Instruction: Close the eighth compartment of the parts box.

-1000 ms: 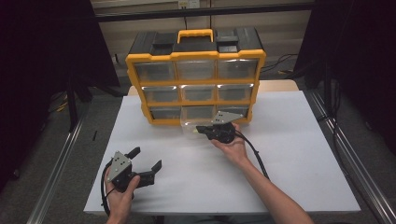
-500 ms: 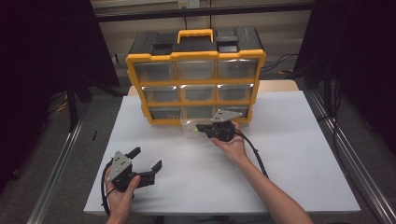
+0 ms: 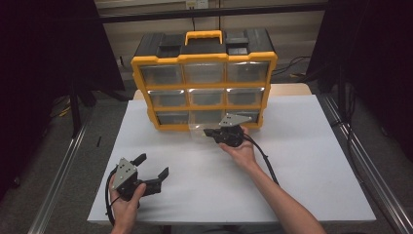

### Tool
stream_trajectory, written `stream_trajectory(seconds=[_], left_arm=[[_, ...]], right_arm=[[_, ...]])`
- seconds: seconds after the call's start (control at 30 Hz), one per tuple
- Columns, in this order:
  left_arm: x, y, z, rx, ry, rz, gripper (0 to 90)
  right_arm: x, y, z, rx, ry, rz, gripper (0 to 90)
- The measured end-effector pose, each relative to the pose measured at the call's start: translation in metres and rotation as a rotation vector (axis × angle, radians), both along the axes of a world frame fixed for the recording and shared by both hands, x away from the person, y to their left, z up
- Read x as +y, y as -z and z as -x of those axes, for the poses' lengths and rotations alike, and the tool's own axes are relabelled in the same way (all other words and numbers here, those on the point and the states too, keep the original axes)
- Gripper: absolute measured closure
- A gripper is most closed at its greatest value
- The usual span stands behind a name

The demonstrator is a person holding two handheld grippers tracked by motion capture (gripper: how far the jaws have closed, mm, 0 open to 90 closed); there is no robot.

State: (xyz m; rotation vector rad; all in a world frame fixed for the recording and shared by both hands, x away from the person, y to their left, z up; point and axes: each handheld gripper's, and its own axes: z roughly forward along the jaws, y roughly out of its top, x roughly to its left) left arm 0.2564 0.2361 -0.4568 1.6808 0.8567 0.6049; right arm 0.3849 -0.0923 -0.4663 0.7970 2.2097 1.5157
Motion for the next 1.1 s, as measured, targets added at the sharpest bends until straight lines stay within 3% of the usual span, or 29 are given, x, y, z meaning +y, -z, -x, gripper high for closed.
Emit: stream_trajectory(seconds=[1.1], left_arm=[[0.000, 0.000, 0.000, 0.001, 0.000, 0.004, 5.5]], right_arm=[[0.001, 0.000, -0.015, 0.003, 0.037, -0.009, 90.0]])
